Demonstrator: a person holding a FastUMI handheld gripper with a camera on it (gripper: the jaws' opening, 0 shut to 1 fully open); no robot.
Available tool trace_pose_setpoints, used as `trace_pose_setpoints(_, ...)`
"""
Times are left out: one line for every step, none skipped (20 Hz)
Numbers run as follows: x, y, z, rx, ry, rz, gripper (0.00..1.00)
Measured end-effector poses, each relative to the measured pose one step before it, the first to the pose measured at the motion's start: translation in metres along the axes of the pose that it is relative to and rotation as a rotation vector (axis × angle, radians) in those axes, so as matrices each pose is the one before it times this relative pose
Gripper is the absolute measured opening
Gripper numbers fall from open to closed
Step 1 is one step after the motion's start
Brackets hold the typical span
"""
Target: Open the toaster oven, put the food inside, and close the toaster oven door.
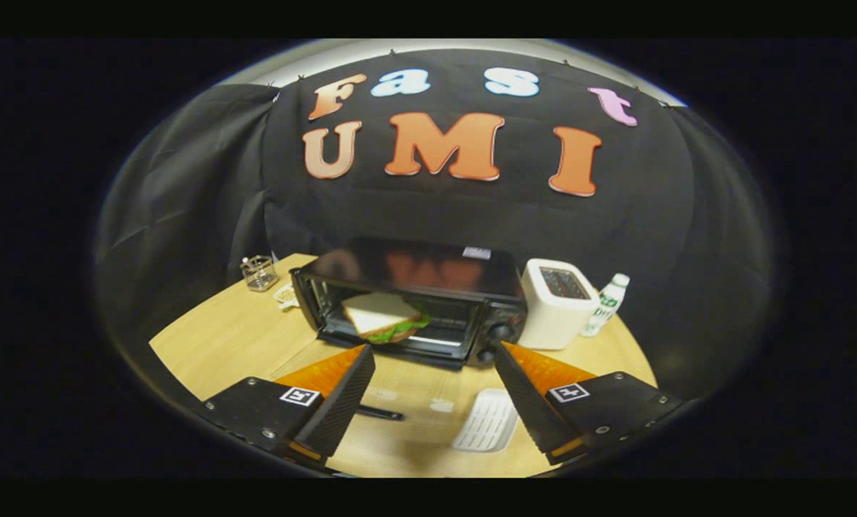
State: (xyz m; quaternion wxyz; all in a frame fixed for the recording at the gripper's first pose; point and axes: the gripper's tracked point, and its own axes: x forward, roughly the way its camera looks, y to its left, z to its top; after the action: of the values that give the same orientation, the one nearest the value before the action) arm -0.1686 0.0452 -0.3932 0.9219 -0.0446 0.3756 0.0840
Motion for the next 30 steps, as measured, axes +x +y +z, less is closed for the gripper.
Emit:
trace_pose_setpoints(0.0024,0.00875,-0.01602,0.01221,0.03398,0.01894,1.0)
trace_pose_setpoints(0.00289,0.00756,-0.01674,0.00916,0.042,0.01286,1.0)
trace_pose_setpoints(0.0039,0.00708,-0.0156,0.01085,0.03818,0.01655,1.0)
trace_pose_setpoints(0.00255,0.00442,-0.01391,0.01242,0.03727,0.0063,1.0)
trace_pose_setpoints(0.00414,0.00281,-0.01264,0.01583,0.03328,0.0052,1.0)
trace_pose_setpoints(0.00244,0.00176,-0.01088,0.02111,0.03301,-0.00159,1.0)
trace_pose_setpoints(0.00345,0.00463,-0.01155,0.02045,0.03168,0.01181,1.0)
trace_pose_setpoints(0.00417,0.00405,-0.00892,0.01419,0.02238,0.00836,0.99)
trace_pose_setpoints(0.00463,-0.00107,-0.01006,0.00787,0.03037,-0.00117,0.98)
trace_pose_setpoints(0.00412,0.00086,-0.00987,0.01119,0.03078,-0.0008,0.98)
trace_pose_setpoints(0.00506,0.00043,-0.00749,0.01295,0.02961,-0.0024,0.97)
trace_pose_setpoints(0.00564,0.00166,-0.00699,0.01368,0.02657,0.00143,0.95)
trace_pose_setpoints(0.0058,0.00335,-0.00665,0.01029,0.02563,-0.00089,0.94)
trace_pose_setpoints(0.00703,0.00345,-0.00416,0.01153,0.0242,-0.00045,0.93)
trace_pose_setpoints(0.00555,0.00251,-0.0042,0.01128,0.02011,-0.00052,0.92)
trace_pose_setpoints(0.00419,0.00227,-0.00265,0.0065,0.02079,0.00095,0.88)
trace_pose_setpoints(0.00354,0.00201,-0.00023,0.00154,0.01222,0.00066,0.86)
trace_pose_setpoints(0.00355,0.00258,0.00011,-0.00153,0.01387,0.00178,0.83)
trace_pose_setpoints(0.00219,0.00221,0.00112,0.00345,0.00458,-0.00058,0.82)
trace_pose_setpoints(0.00369,0.00112,0.00163,0.00287,0.00578,-0.00241,0.8)
trace_pose_setpoints(0.00255,0.00041,0.00025,0.00192,0.01026,-0.00441,0.8)
trace_pose_setpoints(0.00299,0.00031,0.00242,0.00186,0.00279,-0.00399,0.79)
trace_pose_setpoints(0.00251,0.00038,-0.00078,0.00318,0.01627,-0.00265,0.79)
trace_pose_setpoints(-0.00094,0.00233,0.00099,-0.00296,0.01137,0.00479,0.79)
trace_pose_setpoints(-0.00012,-0.00119,0.00015,-0.00903,0.00038,-0.00586,0.79)
trace_pose_setpoints(-0.00411,-0.00068,0.00263,-0.00902,-0.0085,-0.00261,0.77)
trace_pose_setpoints(-0.00414,-0.00049,0.00323,-0.00331,-0.0116,0.00095,0.77)
trace_pose_setpoints(-0.00603,0.00068,0.00406,-0.00347,-0.01155,0.00317,0.77)
trace_pose_setpoints(-0.00546,0.00152,0.00554,-0.00397,-0.01344,0.00463,0.77)
trace_pose_setpoints(-0.00194,0.00711,0.00259,-0.00734,-0.01367,0.0035,0.77)
